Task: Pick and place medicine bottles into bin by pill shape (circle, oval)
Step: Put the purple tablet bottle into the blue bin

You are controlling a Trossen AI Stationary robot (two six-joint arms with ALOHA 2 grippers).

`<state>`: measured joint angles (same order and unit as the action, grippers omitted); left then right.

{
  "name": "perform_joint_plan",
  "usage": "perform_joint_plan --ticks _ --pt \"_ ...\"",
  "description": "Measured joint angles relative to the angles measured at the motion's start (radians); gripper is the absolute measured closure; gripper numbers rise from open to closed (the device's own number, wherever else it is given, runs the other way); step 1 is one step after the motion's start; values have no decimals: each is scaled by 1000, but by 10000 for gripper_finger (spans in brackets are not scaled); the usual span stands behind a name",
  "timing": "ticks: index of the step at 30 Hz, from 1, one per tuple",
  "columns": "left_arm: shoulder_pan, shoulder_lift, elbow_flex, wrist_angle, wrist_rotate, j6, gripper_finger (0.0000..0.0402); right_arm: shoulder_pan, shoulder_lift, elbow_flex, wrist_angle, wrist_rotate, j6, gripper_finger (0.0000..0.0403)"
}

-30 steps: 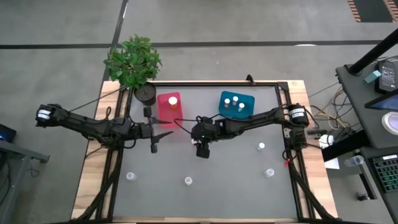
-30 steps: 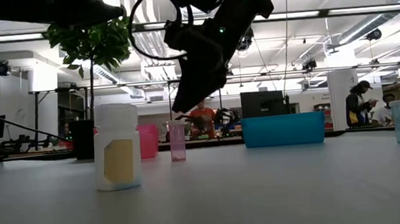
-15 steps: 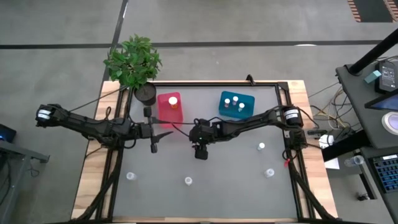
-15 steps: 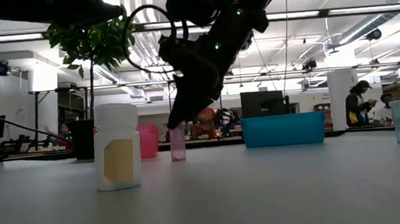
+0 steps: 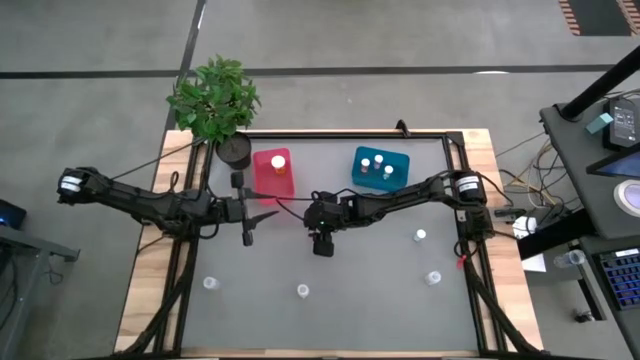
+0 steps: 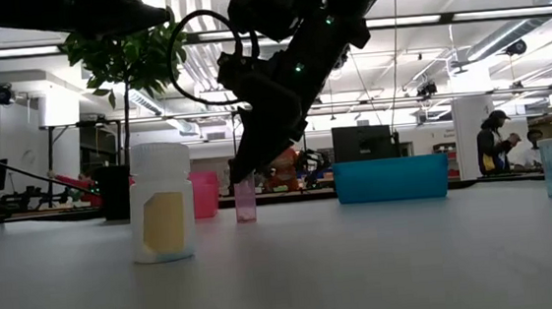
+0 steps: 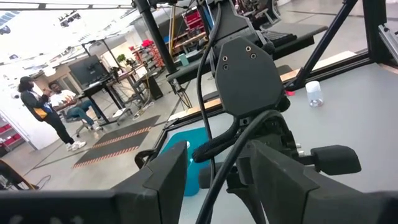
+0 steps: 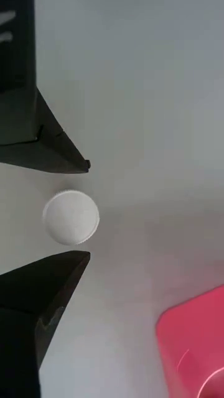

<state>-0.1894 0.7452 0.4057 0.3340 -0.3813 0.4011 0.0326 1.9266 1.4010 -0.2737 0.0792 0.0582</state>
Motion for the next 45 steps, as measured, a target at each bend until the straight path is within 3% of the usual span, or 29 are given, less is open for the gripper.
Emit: perform_joint_plan --ticks 16,34,45 --pt "0 0 0 2 0 0 244 0 0 0 0 0 -2 288" --pt "0 0 0 0 0 0 244 -9 -81 0 -20 0 32 289" --pt "0 -1 1 2 0 0 244 -79 -220 0 -194 7 63 288"
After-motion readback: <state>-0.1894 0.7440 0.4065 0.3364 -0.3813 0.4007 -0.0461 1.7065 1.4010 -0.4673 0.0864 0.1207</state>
